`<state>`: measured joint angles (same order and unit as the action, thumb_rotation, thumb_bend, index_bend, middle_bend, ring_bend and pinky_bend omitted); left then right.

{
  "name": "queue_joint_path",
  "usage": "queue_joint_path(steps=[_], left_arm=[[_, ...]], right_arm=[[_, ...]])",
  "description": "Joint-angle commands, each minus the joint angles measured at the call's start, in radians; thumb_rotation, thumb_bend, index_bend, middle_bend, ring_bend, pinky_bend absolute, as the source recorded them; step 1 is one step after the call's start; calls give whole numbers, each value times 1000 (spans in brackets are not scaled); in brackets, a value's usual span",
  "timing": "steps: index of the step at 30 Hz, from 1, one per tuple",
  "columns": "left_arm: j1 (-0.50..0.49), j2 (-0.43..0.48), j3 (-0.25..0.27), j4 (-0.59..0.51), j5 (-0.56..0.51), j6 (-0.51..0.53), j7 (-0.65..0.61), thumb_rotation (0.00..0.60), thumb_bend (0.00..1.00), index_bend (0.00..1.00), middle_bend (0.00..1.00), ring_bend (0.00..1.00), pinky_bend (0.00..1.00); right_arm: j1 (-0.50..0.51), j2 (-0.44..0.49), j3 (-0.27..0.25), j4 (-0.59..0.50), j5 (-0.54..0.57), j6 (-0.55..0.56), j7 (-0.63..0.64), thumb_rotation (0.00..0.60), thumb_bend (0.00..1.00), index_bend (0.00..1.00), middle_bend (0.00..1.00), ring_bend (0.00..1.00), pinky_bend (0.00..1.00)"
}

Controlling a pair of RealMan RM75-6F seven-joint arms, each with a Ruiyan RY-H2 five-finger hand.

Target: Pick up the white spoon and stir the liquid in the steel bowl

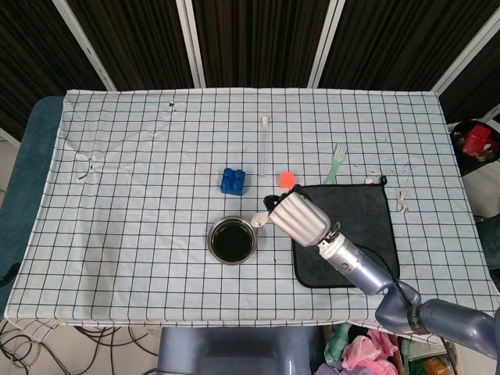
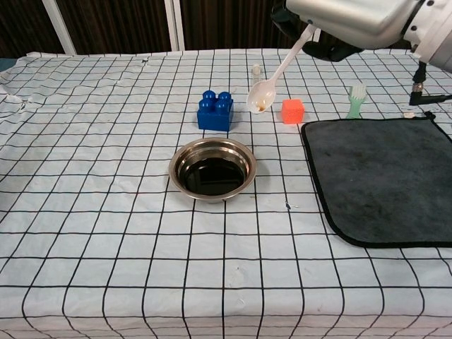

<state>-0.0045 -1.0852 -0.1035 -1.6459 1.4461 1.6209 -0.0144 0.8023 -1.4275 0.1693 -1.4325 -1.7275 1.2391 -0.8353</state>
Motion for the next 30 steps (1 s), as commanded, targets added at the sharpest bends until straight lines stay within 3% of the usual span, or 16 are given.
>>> queue_joint_path(steps=[1, 30], left_arm=[[-1, 0, -1, 2, 2, -1, 0, 600, 192, 98, 5, 0, 0], [0, -1, -12, -2, -22, -8, 6, 600, 192, 98, 5, 0, 0]], right_arm=[[-6, -46, -5, 50, -30, 43, -33, 600, 389, 637, 901, 1000, 1000], [-16, -340, -59, 387, -142, 169, 27, 600, 389, 665, 908, 1000, 1000]])
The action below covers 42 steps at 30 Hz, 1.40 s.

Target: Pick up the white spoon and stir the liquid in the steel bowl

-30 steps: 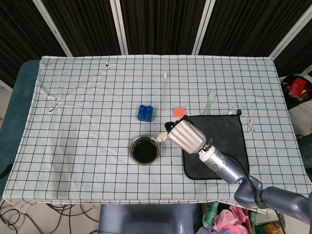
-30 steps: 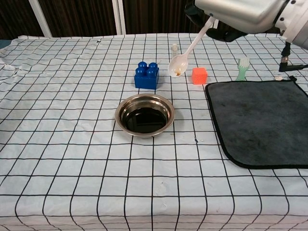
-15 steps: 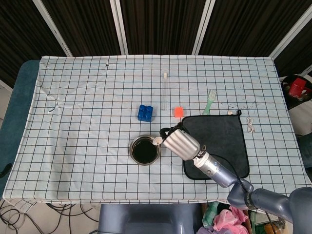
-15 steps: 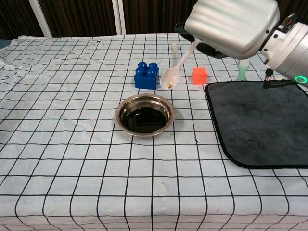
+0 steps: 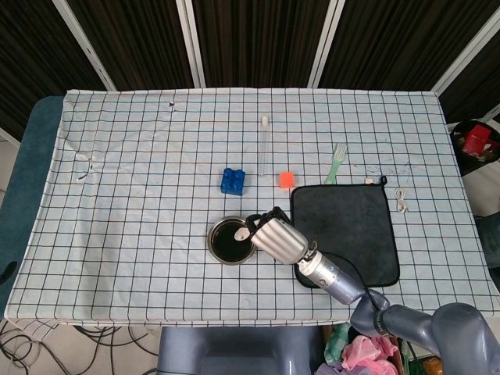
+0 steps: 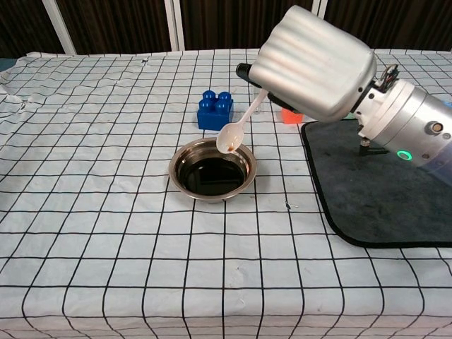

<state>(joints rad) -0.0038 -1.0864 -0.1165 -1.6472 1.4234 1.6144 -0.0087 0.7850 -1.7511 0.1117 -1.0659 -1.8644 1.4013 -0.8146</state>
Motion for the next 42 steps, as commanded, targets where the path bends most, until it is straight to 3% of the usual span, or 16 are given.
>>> queue_joint_path(steps=[1, 26, 42], left_arm=[[-1, 0, 1, 0, 1, -2, 1, 600, 192, 98, 5, 0, 0], [-1, 7, -10, 0, -24, -13, -11, 600, 192, 99, 5, 0, 0], [-3, 8, -13, 1, -32, -21, -13, 600, 192, 99, 5, 0, 0]], right_arm=[[2, -23, -2, 29, -5, 9, 10, 600, 389, 665, 908, 1000, 1000], [44, -227, -13, 299, 24, -5, 146, 600, 390, 672, 908, 1000, 1000], [72, -296, -19, 404, 40, -3, 185, 600, 390, 679, 909, 1000, 1000]])
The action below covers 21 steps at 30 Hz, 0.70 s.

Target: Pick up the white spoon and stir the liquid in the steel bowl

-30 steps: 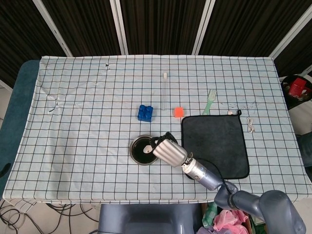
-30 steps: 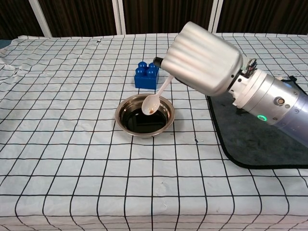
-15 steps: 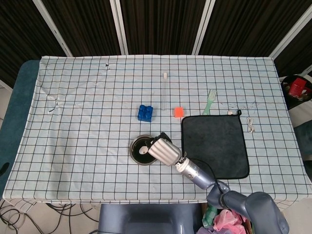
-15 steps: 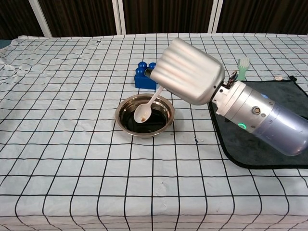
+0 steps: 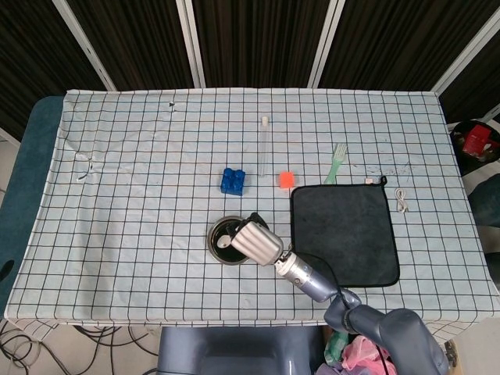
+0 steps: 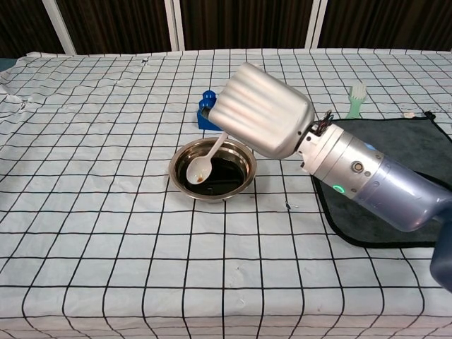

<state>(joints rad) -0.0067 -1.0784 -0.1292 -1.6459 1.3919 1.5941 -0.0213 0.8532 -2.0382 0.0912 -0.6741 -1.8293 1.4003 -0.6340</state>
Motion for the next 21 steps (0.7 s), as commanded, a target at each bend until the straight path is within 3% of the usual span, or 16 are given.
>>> queue_joint_path(steps=[1, 21], left_arm=[[0, 0, 0, 0, 0, -1, 0, 600, 192, 99, 5, 0, 0], [-3, -4, 0, -2, -4, -6, 13, 600, 192, 101, 5, 0, 0]], right_arm=[[7, -12, 3, 19, 8, -4, 6, 600, 390, 679, 909, 1000, 1000], [35, -46, 16, 157, 63, -25, 49, 600, 390, 680, 909, 1000, 1000]])
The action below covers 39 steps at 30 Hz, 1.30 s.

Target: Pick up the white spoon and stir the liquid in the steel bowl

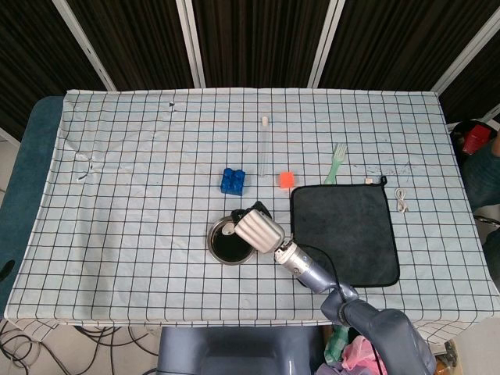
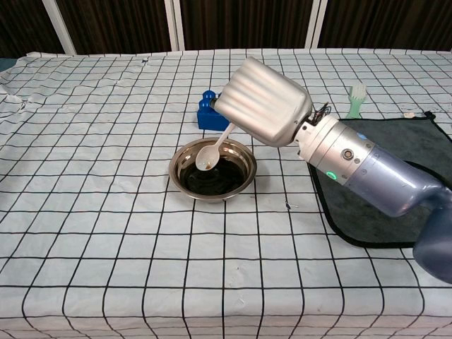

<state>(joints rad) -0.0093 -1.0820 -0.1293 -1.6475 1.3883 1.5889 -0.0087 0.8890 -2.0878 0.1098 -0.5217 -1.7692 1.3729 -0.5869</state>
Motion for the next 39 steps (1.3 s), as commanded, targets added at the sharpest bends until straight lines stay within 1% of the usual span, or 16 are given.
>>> queue_joint_path(steps=[1, 8, 20, 33, 39], left_arm=[[-1, -1, 0, 0, 0, -1, 1, 600, 192, 102, 5, 0, 0], [0, -4, -2, -1, -4, 2, 11, 600, 192, 104, 5, 0, 0], [0, -8, 1, -4, -1, 4, 24, 600, 192, 105, 5, 0, 0], [1, -9, 1, -5, -1, 5, 29, 600, 192, 105, 5, 0, 0], [-1, -11, 2, -5, -1, 2, 35, 600, 192, 105, 5, 0, 0]], right_arm=[[-1, 6, -5, 5, 2, 5, 3, 600, 389, 680, 909, 1000, 1000], [-10, 34, -29, 0, -5, 27, 7, 600, 389, 684, 909, 1000, 1000], [-38, 82, -70, -56, -25, 64, -17, 600, 389, 698, 909, 1000, 1000], [-68, 130, -101, -130, -35, 71, -45, 600, 390, 704, 909, 1000, 1000], [-86, 158, -110, -187, -35, 71, -57, 600, 390, 705, 909, 1000, 1000]])
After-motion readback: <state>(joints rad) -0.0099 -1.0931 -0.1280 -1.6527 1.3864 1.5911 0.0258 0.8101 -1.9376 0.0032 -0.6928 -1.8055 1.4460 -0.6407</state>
